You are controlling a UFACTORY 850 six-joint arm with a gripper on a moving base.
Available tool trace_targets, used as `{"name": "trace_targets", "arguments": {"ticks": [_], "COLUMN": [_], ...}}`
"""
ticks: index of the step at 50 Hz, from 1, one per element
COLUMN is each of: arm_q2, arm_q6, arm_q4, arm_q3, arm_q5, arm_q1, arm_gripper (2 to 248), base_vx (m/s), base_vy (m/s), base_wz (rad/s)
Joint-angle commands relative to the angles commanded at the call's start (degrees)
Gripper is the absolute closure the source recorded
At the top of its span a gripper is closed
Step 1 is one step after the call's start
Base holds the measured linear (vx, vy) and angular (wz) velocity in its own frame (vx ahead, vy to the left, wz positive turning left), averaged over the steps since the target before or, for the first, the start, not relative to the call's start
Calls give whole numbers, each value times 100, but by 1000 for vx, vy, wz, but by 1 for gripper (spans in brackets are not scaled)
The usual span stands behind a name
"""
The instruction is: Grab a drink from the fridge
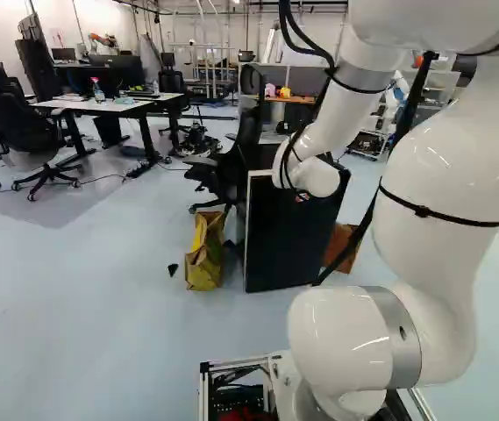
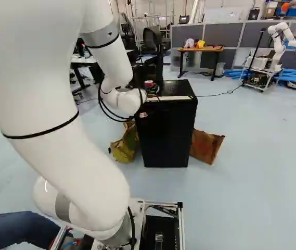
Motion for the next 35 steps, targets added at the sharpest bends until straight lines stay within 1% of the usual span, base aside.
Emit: {"name": "trace_targets", "arguments": {"ticks": [17,35], "arm_q2": [742,1340], "arm_q6": [0,0], "arm_q4": [97,175], "arm_q3": [844,1525], "arm_q5": [-167,-302], "arm_q1": [250,452], "arm_gripper": [150,150], "base_vx": [0,0], "base_vy": [0,0], "base_wz": [0,0]}}
